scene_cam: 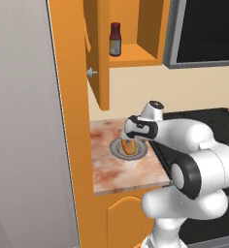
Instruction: Move the hot dog bun to the plate on the dining table and place the condiment next to that plate. Then navigate to the fridge and take the sausage and place it on the plate as well.
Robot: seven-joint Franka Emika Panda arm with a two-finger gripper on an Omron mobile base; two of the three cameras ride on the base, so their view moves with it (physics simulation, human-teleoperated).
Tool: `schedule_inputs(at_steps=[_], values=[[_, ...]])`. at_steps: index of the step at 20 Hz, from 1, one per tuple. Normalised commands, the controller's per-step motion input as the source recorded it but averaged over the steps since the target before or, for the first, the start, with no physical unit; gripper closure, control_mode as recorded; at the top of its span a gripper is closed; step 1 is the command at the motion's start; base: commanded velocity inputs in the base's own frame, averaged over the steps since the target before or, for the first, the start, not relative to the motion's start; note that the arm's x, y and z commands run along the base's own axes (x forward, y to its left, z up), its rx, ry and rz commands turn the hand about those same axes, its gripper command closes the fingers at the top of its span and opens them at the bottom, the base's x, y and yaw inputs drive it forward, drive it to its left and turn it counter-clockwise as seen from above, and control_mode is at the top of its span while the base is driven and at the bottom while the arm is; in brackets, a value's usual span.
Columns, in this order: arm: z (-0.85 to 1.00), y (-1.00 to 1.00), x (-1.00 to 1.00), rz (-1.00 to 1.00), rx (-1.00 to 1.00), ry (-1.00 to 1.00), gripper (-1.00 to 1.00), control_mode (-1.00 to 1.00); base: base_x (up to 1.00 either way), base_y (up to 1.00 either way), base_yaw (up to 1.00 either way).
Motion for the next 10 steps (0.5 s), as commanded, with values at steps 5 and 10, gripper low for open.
schedule_inputs(at_steps=[5, 10], values=[[-0.22, 0.11, 0.01, -0.03, 0.00, 0.00, -1.00, -1.00, 0.00, 0.00, 0.00], [-0.17, 0.02, 0.13, -0.06, 0.00, 0.00, -1.00, -1.00, 0.00, 0.00, 0.00]])
